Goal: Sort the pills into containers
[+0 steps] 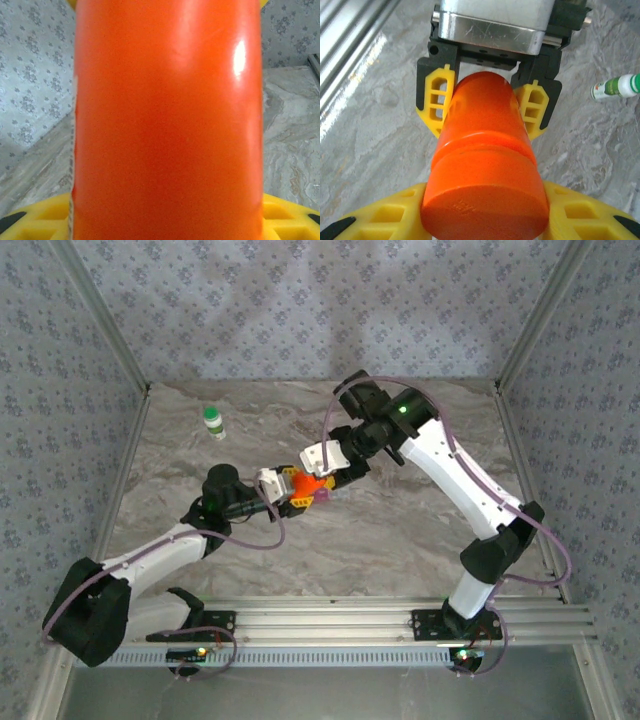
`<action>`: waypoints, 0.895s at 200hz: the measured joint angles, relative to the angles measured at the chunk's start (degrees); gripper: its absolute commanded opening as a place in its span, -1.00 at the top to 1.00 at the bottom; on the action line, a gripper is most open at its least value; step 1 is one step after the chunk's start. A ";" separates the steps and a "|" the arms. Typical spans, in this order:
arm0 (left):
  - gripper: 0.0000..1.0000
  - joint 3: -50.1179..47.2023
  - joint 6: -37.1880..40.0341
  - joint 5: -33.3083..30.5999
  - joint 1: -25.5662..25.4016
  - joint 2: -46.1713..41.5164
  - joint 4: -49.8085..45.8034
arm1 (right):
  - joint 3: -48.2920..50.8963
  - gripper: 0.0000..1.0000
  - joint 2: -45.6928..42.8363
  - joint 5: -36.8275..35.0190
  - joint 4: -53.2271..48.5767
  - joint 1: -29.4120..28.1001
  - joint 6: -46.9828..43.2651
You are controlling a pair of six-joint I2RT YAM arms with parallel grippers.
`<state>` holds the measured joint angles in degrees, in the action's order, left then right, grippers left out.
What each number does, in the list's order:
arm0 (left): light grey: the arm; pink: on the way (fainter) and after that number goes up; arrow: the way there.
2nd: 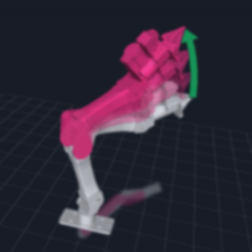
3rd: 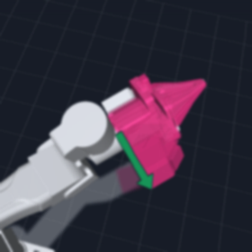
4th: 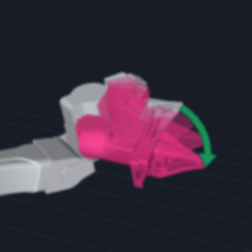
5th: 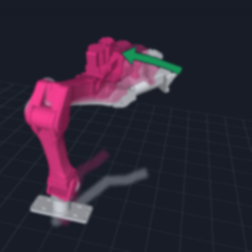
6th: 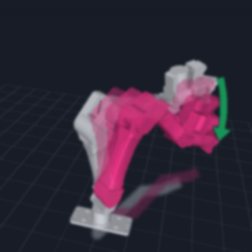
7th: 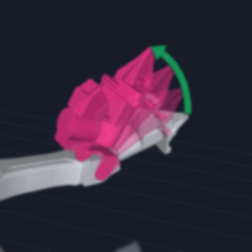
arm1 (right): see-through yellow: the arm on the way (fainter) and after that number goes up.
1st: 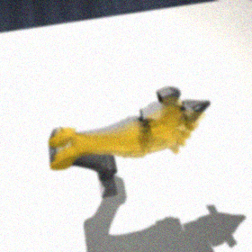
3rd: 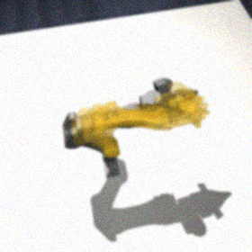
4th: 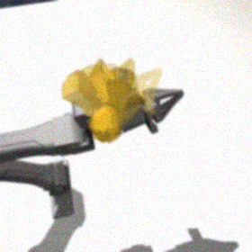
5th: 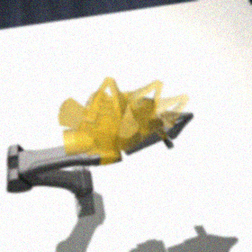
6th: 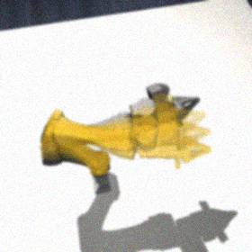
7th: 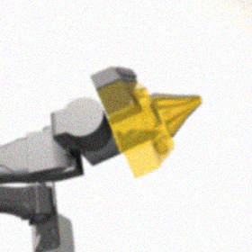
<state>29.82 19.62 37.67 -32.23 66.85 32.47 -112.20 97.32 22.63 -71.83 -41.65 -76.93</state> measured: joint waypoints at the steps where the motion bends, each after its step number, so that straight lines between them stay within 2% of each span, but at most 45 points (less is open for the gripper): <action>1: 1.00 0.02 0.02 0.02 0.00 0.02 -0.07 | 0.00 0.44 0.00 -0.13 0.00 -0.04 0.02; 45: 1.00 1.20 0.72 0.52 0.02 1.09 -3.23 | 0.31 0.54 -0.15 -5.53 -0.07 -2.29 0.66; 107: 1.00 3.43 1.42 1.84 -0.02 2.27 -7.85 | 0.68 0.61 -0.24 -6.97 -0.42 -2.82 2.25; 140: 1.00 3.48 1.79 2.34 -0.31 2.25 -8.81 | -0.96 0.60 0.85 -6.80 -2.91 -2.97 6.36; 179: 1.00 3.78 2.93 -1.42 -1.49 2.01 -11.32 | -6.95 0.55 5.70 -6.32 -8.17 -2.89 15.34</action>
<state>33.61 22.55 36.25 -33.71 68.86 21.15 -119.15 103.02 16.32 -80.01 -44.53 -61.58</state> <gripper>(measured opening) 0.533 0.465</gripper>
